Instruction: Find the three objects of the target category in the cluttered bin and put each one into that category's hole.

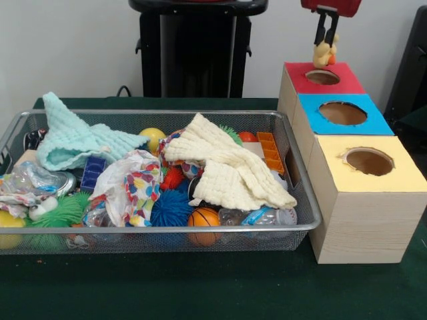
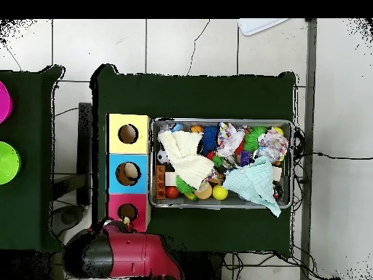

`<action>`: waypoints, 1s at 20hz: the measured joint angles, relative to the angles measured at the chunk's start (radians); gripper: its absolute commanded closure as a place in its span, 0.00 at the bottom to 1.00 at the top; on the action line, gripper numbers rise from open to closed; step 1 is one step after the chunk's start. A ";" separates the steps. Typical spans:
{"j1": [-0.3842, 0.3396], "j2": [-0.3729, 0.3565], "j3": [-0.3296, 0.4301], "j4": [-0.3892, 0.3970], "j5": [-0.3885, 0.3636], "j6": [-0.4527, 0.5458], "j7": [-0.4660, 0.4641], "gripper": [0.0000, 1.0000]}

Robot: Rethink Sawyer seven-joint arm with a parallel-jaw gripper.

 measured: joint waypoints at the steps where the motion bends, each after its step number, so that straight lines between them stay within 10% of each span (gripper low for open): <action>1: 0.002 0.001 -0.002 0.000 0.000 -0.005 0.000 1.00; 20: 0.050 0.018 -0.066 -0.003 0.000 -0.076 0.000 1.00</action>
